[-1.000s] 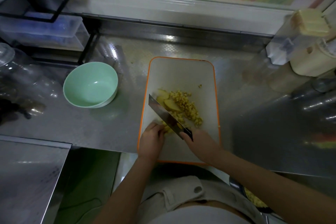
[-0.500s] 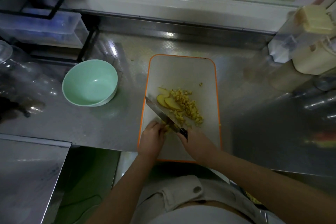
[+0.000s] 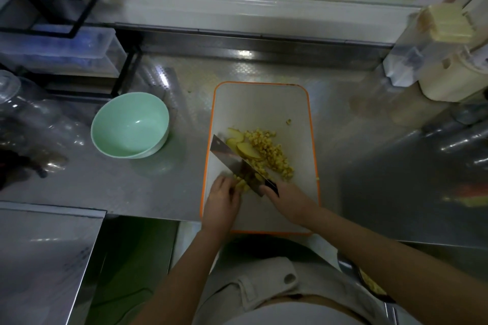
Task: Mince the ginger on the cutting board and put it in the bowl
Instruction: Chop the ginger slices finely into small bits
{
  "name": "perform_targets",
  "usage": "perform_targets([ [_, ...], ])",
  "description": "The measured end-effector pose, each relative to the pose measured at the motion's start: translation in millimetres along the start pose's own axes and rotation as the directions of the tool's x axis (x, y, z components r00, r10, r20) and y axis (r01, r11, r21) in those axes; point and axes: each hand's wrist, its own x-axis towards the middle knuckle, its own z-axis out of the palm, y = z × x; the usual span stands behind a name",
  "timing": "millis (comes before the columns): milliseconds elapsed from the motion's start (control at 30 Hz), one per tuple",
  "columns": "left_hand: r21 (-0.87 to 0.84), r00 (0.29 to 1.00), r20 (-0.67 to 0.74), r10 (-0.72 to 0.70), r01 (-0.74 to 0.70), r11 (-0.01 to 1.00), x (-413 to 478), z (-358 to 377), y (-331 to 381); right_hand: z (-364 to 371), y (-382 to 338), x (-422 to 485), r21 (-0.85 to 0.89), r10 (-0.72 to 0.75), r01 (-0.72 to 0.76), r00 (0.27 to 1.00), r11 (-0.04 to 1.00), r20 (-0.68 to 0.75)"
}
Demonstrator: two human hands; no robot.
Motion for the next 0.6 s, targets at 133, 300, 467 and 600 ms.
perform_targets([
  [133,-0.012,0.999,0.030,-0.011,0.011,1.000,-4,3,-1,-1,3,1,0.016,-0.007,0.007,0.999,1.000,-0.045],
  [300,-0.002,0.999,0.027,-0.026,0.026,1.000,0,2,0,-14,6,1,0.009,0.003,-0.002,0.997,1.000,-0.080],
  [467,-0.033,1.000,0.009,-0.018,0.018,0.999,6,7,5,-17,8,-1,-0.002,-0.003,0.003,0.995,1.000,-0.100],
  [600,-0.069,1.000,-0.009,-0.020,0.019,0.997,8,10,9,-21,6,-5,0.005,-0.012,0.013,0.995,1.000,-0.103],
])
